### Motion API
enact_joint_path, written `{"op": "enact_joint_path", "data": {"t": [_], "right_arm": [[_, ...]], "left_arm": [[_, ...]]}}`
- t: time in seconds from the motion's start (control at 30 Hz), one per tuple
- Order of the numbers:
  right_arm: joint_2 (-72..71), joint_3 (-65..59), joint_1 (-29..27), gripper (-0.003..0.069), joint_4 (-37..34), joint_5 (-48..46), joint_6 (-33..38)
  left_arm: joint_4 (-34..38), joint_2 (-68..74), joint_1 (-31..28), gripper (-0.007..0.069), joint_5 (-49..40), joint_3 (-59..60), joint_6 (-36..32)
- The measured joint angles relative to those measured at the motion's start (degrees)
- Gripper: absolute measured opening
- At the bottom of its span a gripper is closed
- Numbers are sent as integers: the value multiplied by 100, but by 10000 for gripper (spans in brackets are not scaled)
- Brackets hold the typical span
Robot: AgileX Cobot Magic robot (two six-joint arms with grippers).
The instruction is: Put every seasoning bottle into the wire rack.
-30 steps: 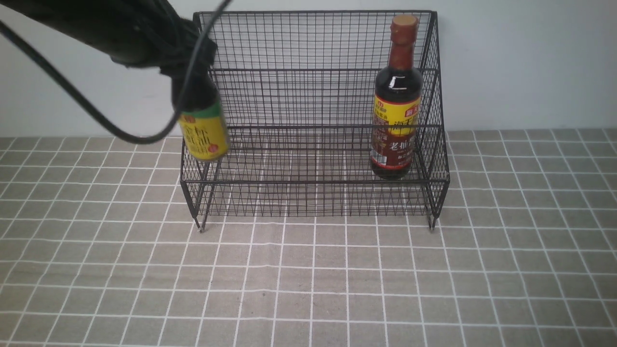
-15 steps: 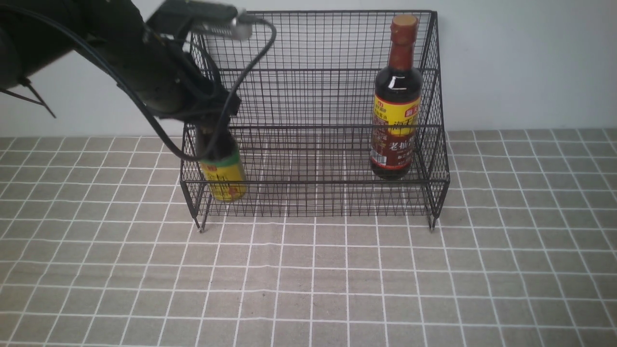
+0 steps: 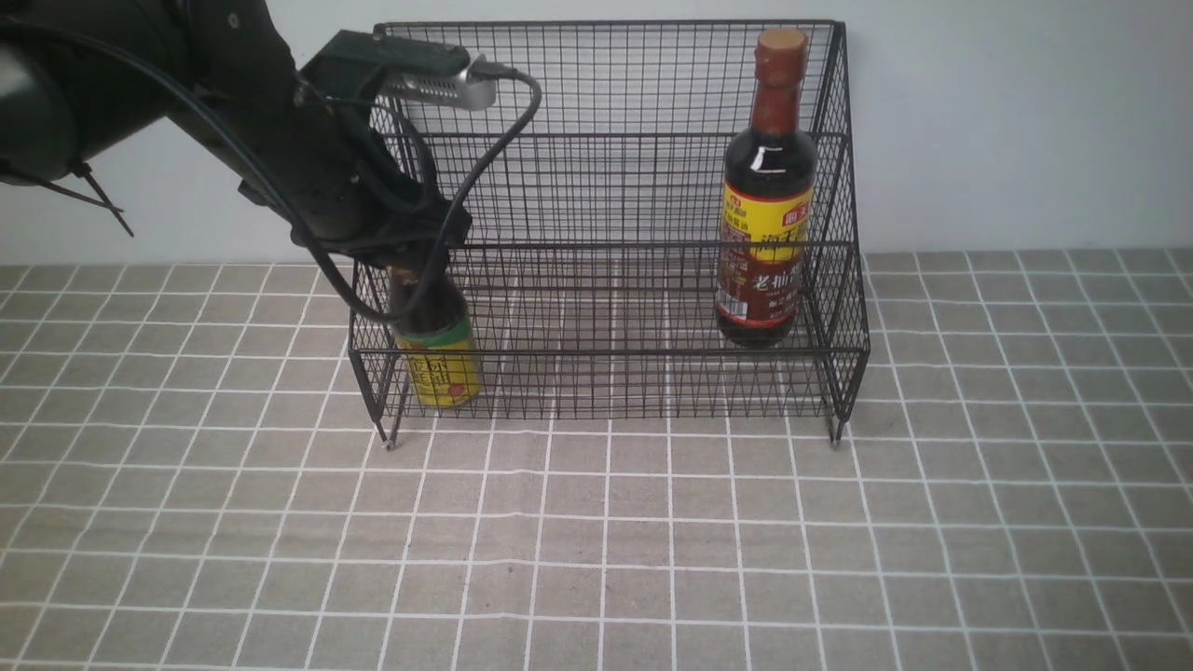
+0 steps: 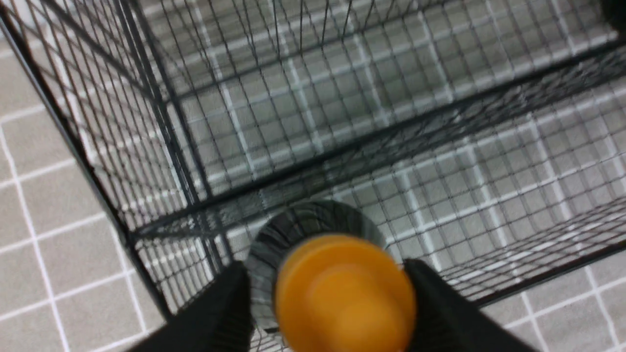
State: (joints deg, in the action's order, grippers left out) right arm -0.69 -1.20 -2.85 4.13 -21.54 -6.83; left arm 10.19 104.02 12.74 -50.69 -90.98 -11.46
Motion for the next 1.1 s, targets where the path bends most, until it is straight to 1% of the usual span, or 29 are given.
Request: {"op": "enact_joint_path", "data": {"t": [0.1,0.13,0.2,0.27,0.33,0.37,0.43,0.47,0.5,0.53,0.57,0.63,0.67,0.7,0.97,1.1], "right_arm": [[0,0,0,-13,0,0,0],[0,0,0,-13,0,0,0],[0,0,0,-13,0,0,0],[0,0,0,-13,0,0,0],[0,0,0,-13,0,0,0],[0,0,0,-13,0,0,0],[0,0,0,-13,0,0,0],[0,0,0,-13,0,0,0],[0,0,0,-13,0,0,0],[0,0,0,-13,0,0,0],[0,0,0,-13,0,0,0],[0,0,0,-13,0,0,0],[0,0,0,-13,0,0,0],[0,0,0,-13,0,0,-20],[0,0,0,-13,0,0,-31],[0,0,0,-13,0,0,-37]], "left_arm": [[11,-6,0,470,-42,-68,0],[11,-13,0,491,-192,-202,6],[11,-40,0,492,-345,-309,28],[-30,-174,0,471,-728,-636,163],[-82,-355,0,424,-1021,-914,269],[-135,-512,0,383,-1200,-1090,306],[-221,-853,0,273,-1457,-1281,347],[-257,-1103,0,176,-1575,-1305,405],[-279,-1429,0,96,-1635,-1265,455],[-287,-1676,0,53,-1645,-1182,479],[-287,-1888,0,32,-1633,-1085,490],[-287,-2526,0,2,-1498,-669,506],[-287,-2587,0,0,-1457,-619,514],[-287,-2984,0,-5,-1289,-287,533],[-257,-5878,0,-7,784,2651,628],[-257,-7092,0,-7,1174,3775,640]]}}
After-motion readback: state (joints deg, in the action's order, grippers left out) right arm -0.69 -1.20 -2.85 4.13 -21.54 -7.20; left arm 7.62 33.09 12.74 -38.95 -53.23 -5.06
